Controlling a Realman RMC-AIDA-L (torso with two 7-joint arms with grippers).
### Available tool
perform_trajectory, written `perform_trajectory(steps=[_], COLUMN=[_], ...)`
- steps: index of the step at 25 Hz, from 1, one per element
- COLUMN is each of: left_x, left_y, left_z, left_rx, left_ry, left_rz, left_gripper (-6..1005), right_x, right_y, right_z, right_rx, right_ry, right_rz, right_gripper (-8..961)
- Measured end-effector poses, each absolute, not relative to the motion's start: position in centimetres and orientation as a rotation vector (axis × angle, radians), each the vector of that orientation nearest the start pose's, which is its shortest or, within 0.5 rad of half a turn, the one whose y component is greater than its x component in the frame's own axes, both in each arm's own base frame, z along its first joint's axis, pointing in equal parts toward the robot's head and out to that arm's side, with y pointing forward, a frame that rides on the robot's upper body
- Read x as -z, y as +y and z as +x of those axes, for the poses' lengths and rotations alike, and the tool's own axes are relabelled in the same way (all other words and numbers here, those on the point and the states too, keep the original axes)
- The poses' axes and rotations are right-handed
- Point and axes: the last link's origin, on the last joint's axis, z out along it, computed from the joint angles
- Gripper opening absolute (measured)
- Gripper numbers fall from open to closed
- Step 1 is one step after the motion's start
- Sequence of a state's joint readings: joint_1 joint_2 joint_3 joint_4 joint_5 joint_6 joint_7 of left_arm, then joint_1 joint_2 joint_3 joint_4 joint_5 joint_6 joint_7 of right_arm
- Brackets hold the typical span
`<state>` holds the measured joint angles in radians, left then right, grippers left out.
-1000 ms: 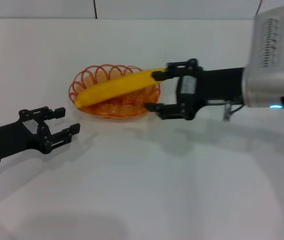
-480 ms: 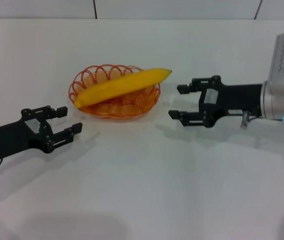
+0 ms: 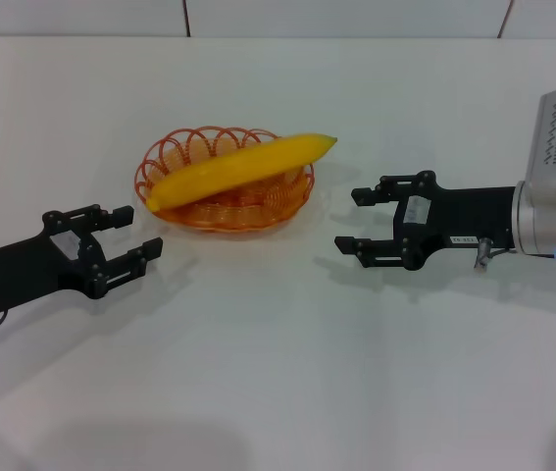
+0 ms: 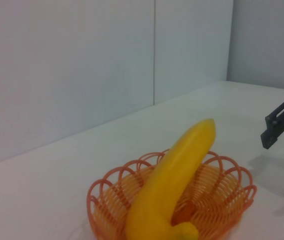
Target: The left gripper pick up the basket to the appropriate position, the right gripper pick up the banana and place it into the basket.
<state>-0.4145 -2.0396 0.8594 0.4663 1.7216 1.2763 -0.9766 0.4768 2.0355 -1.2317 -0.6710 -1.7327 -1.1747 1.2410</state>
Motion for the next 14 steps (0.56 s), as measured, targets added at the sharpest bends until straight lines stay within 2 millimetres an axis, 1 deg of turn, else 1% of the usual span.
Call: perform_trajectory(steps=[14], left_x=[1.72], left_y=[31.5], left_z=[-31.96], left_rx=[0.536], left_ry=[-0.459], left_rz=[-2.512], left_gripper=[594], right_x=[3.92], right_y=[34.33], right_z=[26.47], right_rx=[-0.363], right_ry=[0.324], right_rz=[-2.751], right_gripper=[686])
